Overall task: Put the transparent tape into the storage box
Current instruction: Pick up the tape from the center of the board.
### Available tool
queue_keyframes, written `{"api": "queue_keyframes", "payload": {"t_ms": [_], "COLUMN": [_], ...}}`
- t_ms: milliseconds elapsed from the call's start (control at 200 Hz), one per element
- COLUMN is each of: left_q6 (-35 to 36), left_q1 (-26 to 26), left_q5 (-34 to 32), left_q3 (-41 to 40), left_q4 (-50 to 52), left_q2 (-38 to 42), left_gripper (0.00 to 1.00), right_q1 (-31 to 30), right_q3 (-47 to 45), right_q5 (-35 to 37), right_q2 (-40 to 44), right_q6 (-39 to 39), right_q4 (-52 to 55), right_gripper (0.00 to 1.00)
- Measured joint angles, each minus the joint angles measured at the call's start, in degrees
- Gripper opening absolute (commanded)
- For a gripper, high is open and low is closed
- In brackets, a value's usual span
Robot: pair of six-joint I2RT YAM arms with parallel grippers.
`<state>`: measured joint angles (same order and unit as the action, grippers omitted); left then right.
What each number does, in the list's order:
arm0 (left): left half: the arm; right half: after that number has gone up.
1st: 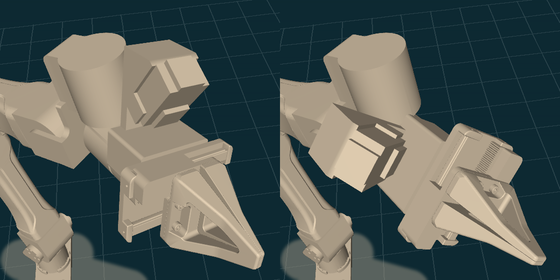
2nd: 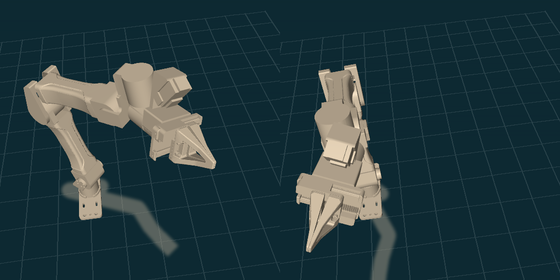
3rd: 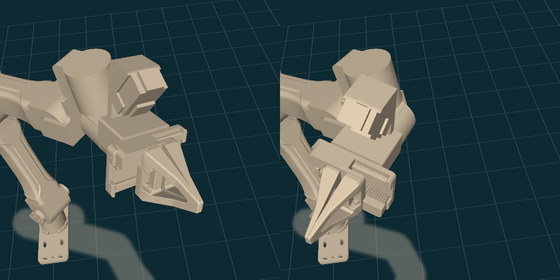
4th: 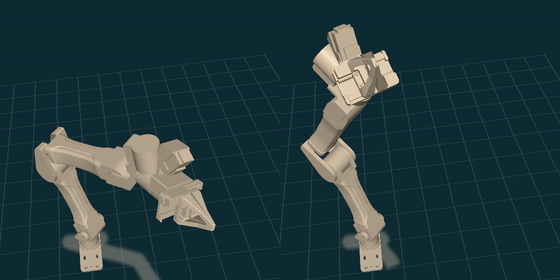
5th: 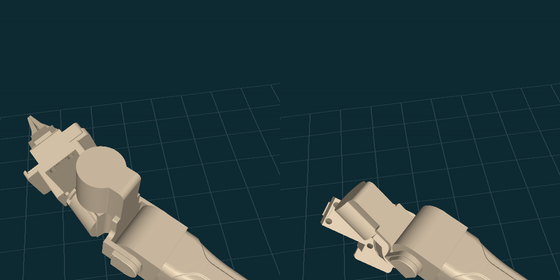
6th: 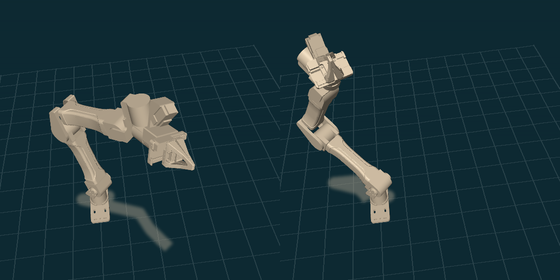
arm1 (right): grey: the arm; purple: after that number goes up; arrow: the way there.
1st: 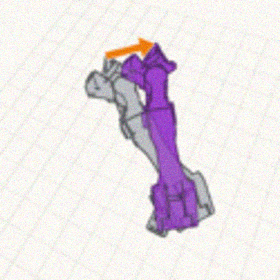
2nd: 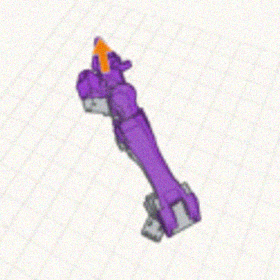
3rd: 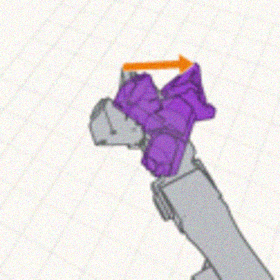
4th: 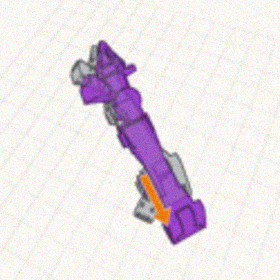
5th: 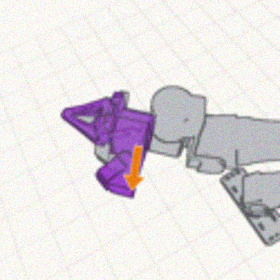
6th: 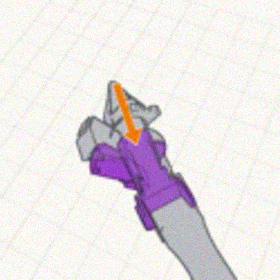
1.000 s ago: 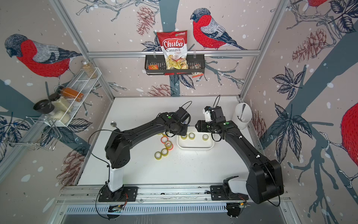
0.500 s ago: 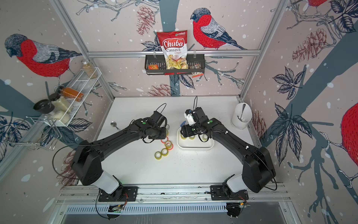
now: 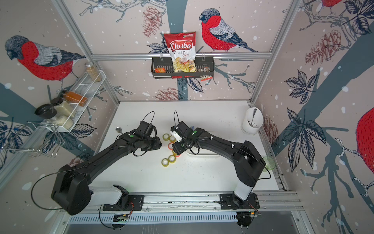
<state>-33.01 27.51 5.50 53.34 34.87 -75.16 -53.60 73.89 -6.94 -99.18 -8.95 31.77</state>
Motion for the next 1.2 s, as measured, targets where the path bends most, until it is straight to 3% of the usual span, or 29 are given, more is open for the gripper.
{"api": "queue_keyframes", "payload": {"t_ms": [190,605,895,1201], "left_q6": [0.46,2.01,1.99,1.97], "left_q1": [-1.97,-4.55,-5.33,-5.66], "left_q5": [2.05,4.15,4.72,4.52], "left_q3": [-2.40,-5.49,-5.90,-5.90], "left_q4": [-0.94,-2.43,-2.43,-2.40], "left_q2": [2.62,5.75,6.47,6.91], "left_gripper": [0.50,0.49,0.49,0.49], "right_q1": [-1.18,-3.15,-4.00,-4.26], "right_q3": [2.86,9.81,12.98,13.53], "right_q5": [2.71,7.52,12.90,13.44], "right_q2": [-5.16,-13.94,-17.31,-18.84], "right_q6": [-2.27,-7.98,-10.67,-11.45], "right_q4": [-0.13,0.42,3.21,3.91], "right_gripper": [0.71,0.65,0.64,0.63]}}
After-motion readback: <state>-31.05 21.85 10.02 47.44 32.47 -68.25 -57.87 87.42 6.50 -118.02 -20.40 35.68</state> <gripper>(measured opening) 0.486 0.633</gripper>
